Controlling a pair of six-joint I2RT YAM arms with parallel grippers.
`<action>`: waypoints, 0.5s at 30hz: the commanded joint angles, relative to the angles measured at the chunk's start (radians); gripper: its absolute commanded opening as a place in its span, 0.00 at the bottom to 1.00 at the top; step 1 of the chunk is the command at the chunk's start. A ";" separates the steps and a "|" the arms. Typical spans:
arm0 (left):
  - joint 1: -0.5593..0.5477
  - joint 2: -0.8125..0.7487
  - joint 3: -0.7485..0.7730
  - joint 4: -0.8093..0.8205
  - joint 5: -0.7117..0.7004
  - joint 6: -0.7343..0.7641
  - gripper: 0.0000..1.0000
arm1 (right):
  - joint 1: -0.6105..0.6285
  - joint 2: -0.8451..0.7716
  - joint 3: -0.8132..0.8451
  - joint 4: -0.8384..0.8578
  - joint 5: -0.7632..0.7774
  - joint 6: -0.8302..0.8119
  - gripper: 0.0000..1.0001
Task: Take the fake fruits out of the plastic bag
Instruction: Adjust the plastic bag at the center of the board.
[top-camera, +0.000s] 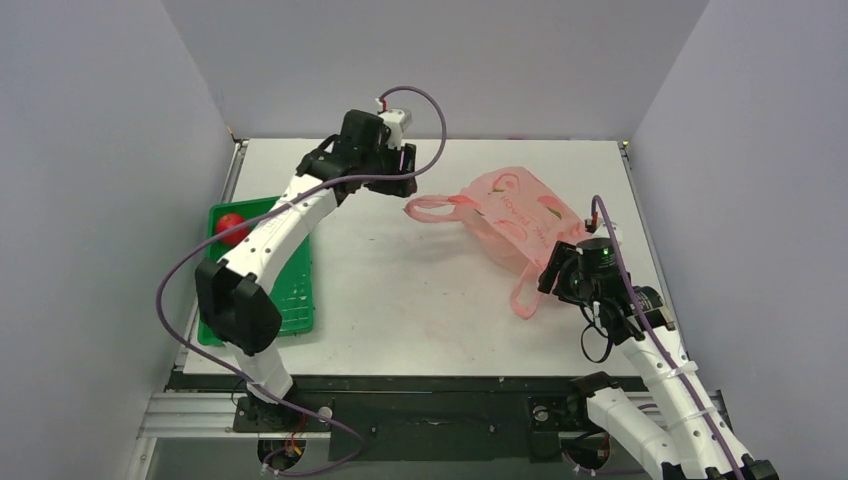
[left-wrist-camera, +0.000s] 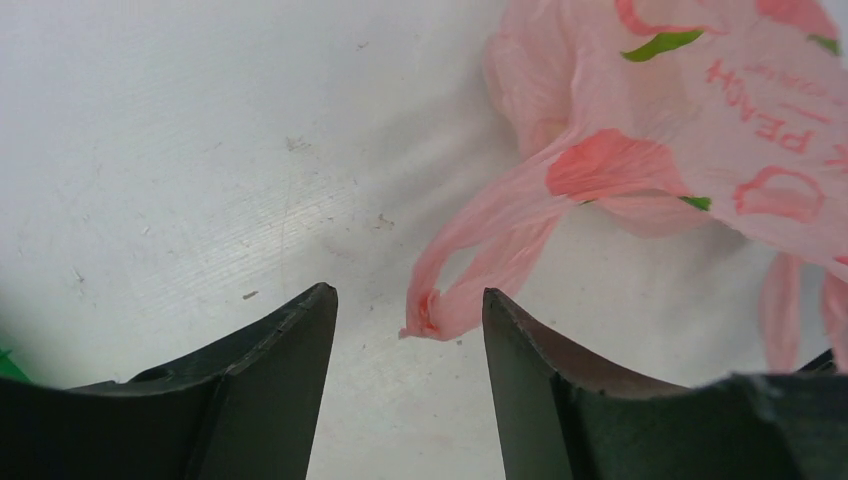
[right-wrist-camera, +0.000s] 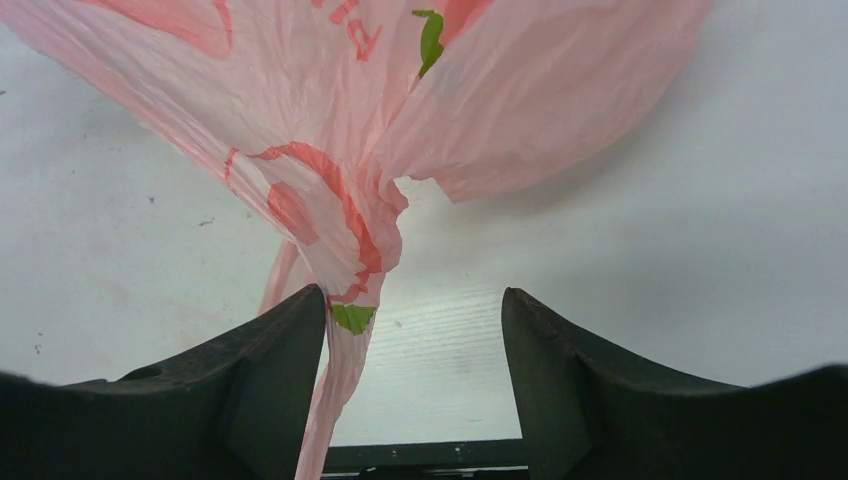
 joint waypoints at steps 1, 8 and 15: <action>0.024 -0.133 -0.054 0.097 0.062 -0.086 0.53 | -0.003 -0.011 0.029 0.065 -0.059 -0.028 0.61; 0.034 -0.216 -0.152 0.161 0.195 -0.214 0.54 | -0.002 0.003 0.034 0.098 -0.103 -0.058 0.65; -0.045 -0.380 -0.736 0.946 0.353 -0.752 0.56 | 0.032 0.079 0.077 0.150 -0.149 -0.153 0.73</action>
